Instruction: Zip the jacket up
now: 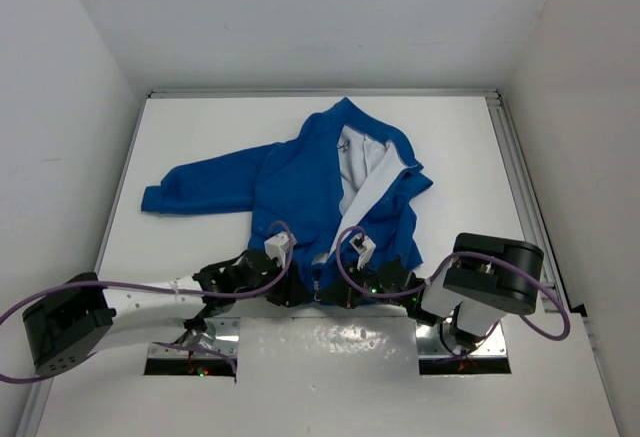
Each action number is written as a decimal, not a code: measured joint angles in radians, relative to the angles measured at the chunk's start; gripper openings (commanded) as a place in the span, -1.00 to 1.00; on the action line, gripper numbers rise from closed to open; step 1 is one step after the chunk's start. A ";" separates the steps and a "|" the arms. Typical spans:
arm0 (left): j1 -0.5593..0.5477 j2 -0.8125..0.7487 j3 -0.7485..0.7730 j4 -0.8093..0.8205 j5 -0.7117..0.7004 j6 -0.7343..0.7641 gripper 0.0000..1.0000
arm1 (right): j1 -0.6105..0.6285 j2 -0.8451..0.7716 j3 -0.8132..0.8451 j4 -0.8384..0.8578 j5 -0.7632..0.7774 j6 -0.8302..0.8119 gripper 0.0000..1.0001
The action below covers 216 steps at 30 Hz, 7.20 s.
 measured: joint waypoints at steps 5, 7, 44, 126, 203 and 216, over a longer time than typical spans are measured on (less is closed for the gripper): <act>0.000 0.043 0.001 0.033 0.005 0.011 -0.35 | 0.000 0.000 0.000 -0.001 0.000 0.003 -1.00; 0.000 0.060 0.002 0.054 0.017 0.015 -0.41 | 0.000 0.000 0.000 -0.002 -0.002 0.004 -1.00; -0.115 -0.113 -0.043 0.029 -0.040 -0.003 -1.00 | -0.124 -0.360 0.325 -0.251 0.512 0.140 -1.00; 0.029 -0.301 0.018 -0.478 -0.453 -0.315 -0.25 | -0.092 0.183 0.981 -1.690 -0.420 -1.036 -0.60; -0.137 0.018 0.122 -0.003 -0.253 0.053 -1.00 | -0.084 -0.369 0.132 -0.426 0.262 -0.124 -1.00; -0.136 -0.240 0.092 -0.132 -0.250 0.023 -1.00 | -0.083 -0.473 0.262 -0.595 0.507 -0.207 -1.00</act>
